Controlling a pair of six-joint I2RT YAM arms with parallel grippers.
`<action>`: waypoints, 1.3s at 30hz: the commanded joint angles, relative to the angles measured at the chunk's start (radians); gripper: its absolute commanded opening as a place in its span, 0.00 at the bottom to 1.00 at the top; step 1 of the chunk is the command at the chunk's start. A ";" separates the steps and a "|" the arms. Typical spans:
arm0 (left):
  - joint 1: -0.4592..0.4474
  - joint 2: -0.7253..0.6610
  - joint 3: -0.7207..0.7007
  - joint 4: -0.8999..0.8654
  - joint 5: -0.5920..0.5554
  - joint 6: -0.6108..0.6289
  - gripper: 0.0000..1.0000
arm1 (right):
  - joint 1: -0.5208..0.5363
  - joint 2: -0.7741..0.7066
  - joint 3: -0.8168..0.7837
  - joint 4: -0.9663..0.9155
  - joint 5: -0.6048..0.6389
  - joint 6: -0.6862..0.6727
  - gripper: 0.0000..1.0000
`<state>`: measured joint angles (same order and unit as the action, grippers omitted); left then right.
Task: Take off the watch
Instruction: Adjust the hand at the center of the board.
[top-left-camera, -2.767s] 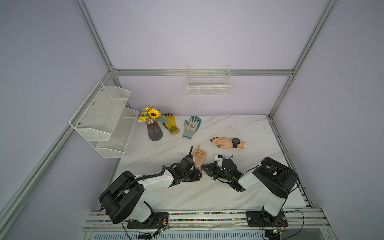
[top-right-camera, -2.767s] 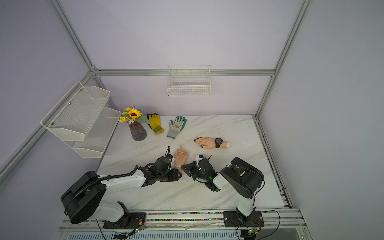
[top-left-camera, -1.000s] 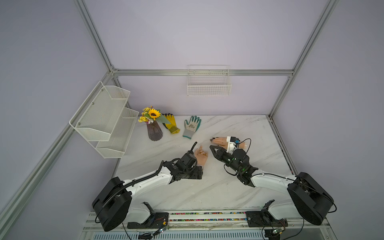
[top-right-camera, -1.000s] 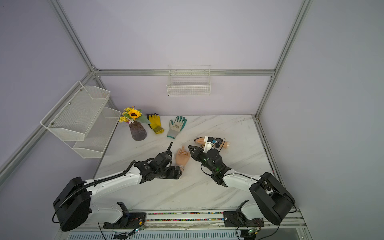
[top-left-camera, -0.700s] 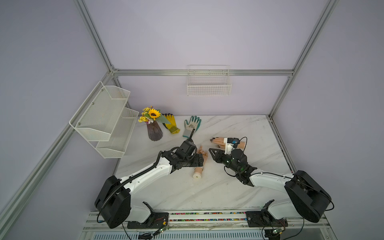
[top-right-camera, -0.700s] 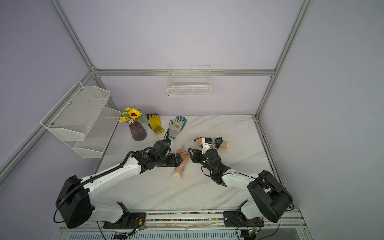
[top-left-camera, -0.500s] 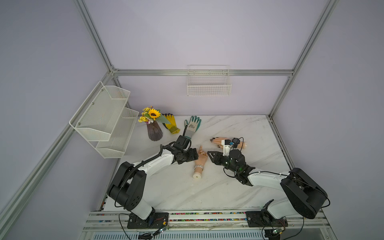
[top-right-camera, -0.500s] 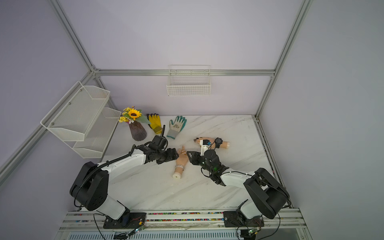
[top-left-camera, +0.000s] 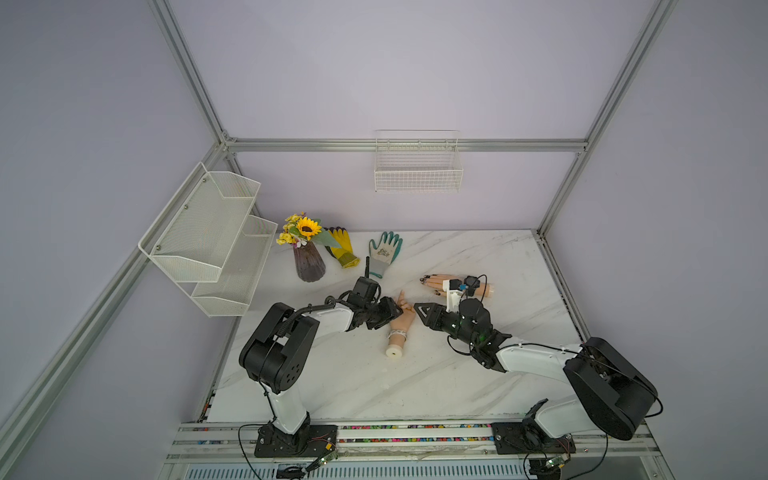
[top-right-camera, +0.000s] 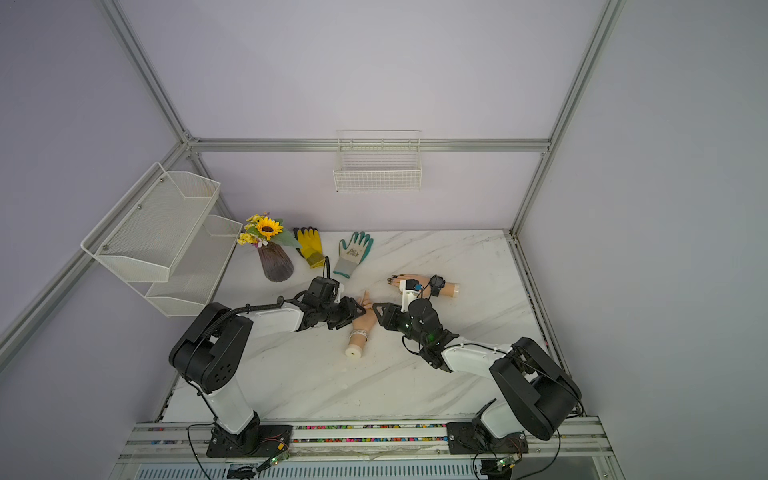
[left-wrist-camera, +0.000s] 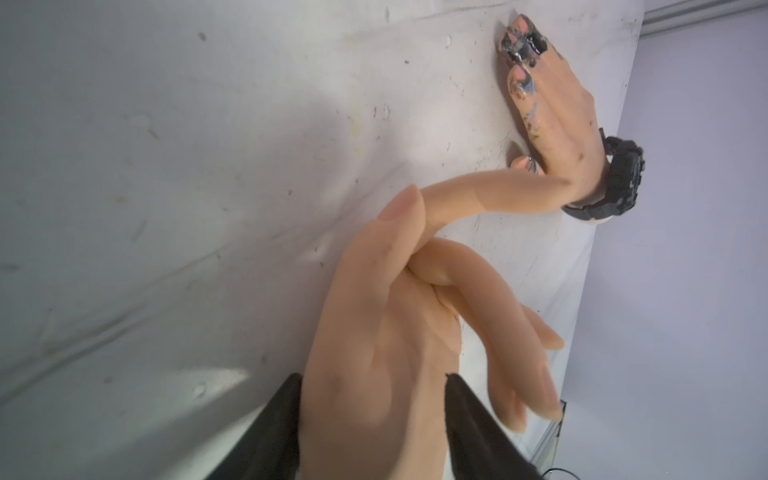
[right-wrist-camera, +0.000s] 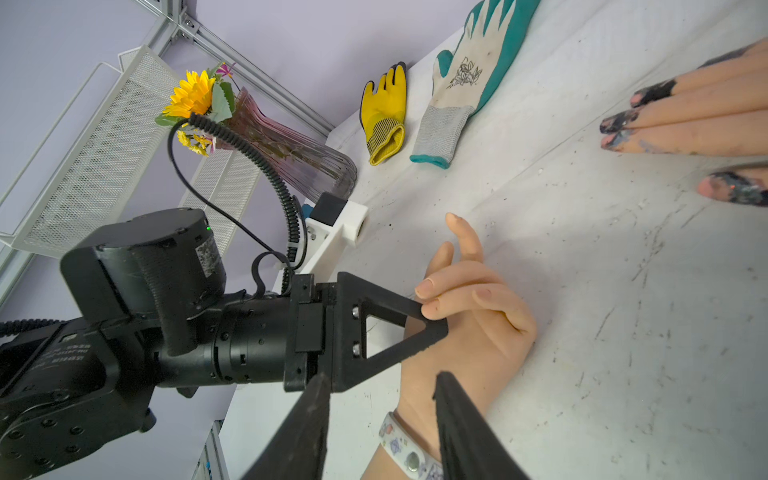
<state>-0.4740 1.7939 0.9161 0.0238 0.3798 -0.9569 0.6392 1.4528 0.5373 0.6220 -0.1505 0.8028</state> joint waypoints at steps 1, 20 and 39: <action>0.001 0.015 -0.022 0.114 0.004 -0.051 0.40 | -0.004 -0.026 0.033 -0.044 0.015 0.009 0.45; -0.131 -0.321 -0.322 -0.031 -0.683 -0.571 0.29 | 0.345 0.097 0.105 -0.067 0.180 -0.088 0.97; -0.173 -0.550 -0.289 -0.217 -0.734 -0.318 0.93 | 0.446 0.237 0.106 -0.223 0.516 -0.310 0.95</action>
<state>-0.6487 1.3003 0.5640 -0.0956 -0.3092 -1.4227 1.0863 1.6821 0.6483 0.4339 0.3325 0.5507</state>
